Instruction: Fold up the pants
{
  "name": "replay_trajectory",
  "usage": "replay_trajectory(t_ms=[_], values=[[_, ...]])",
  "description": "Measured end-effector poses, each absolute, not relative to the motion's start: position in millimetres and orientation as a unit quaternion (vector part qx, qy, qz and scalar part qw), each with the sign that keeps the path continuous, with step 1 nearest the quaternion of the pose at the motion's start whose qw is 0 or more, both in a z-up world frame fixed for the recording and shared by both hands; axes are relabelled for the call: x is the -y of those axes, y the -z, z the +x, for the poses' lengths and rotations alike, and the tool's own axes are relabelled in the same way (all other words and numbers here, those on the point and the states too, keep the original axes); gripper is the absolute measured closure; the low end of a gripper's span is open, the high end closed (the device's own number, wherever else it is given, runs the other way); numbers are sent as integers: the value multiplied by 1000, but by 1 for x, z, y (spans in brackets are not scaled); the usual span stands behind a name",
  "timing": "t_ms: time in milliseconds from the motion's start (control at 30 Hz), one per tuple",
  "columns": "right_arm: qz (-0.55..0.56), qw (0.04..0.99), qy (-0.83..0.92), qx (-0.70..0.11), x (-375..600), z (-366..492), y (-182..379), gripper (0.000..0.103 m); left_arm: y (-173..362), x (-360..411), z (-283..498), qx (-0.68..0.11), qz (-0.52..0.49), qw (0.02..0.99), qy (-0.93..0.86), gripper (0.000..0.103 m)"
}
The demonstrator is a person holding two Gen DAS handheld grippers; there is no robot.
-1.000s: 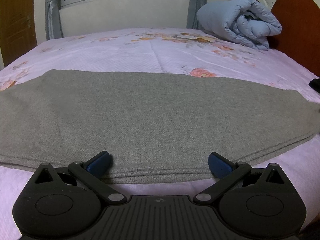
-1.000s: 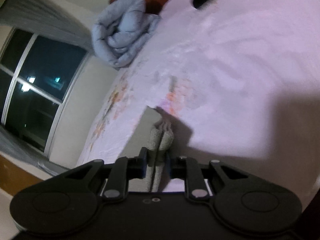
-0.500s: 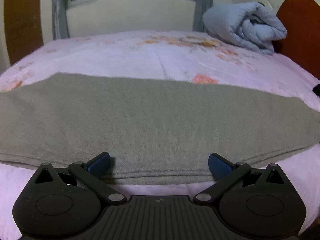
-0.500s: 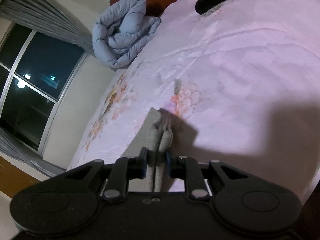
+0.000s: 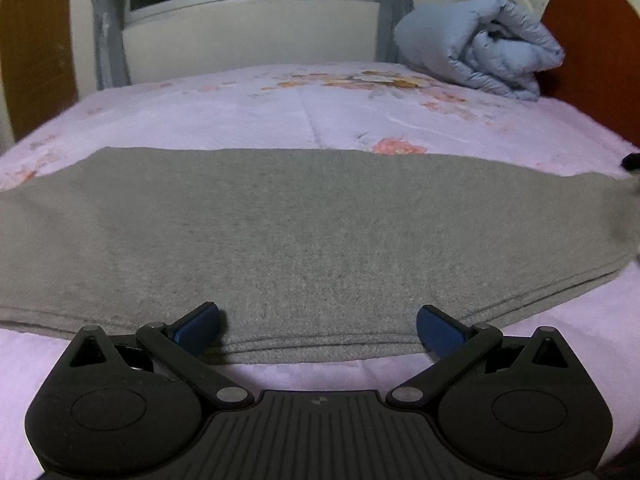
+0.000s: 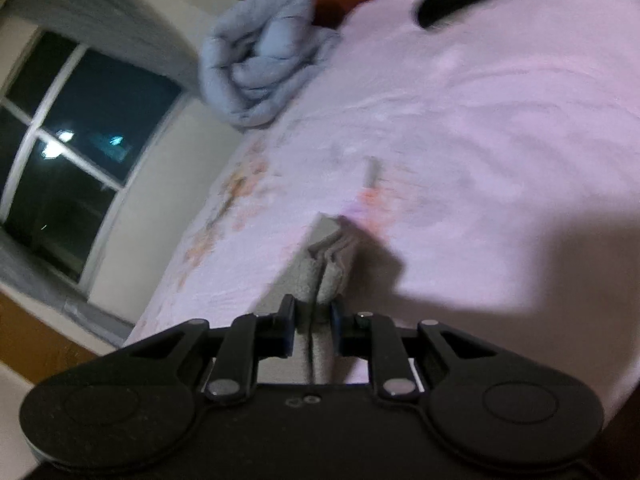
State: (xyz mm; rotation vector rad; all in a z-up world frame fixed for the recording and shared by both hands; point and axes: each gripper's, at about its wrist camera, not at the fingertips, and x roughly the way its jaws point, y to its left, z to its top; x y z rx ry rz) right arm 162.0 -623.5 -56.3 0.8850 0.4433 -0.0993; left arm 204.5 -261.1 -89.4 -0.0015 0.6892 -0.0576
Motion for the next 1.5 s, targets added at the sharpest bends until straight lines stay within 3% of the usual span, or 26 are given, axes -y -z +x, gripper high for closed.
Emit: replay_trajectory(t_ms=[133,300,533,667,733,967,1100,1500], values=[[374,907,-6,-195,581,175,13,95,61,195,184,-298,-44,954,14,0],[300,932,-86,-185,487,198,-23,94,33,47,168,-277,-66,955,-82,0],[157,940,-194,-234,307,212,10,94,41,-106,123,-254,-191,930,-182,0],[50,899,-272,-341,205,213,83,91,62,-117,113,-267,-229,920,-174,0],[-19,916,-258,-306,185,195,94,86,61,-112,114,-260,-213,928,-161,0],[-12,908,-281,-311,195,198,78,82,60,-94,127,-272,-181,936,-132,0],[17,916,-297,-269,215,179,57,80,56,-82,129,-285,-163,936,-125,0],[130,951,-116,-254,355,187,40,81,42,13,163,-298,-165,940,1,0]])
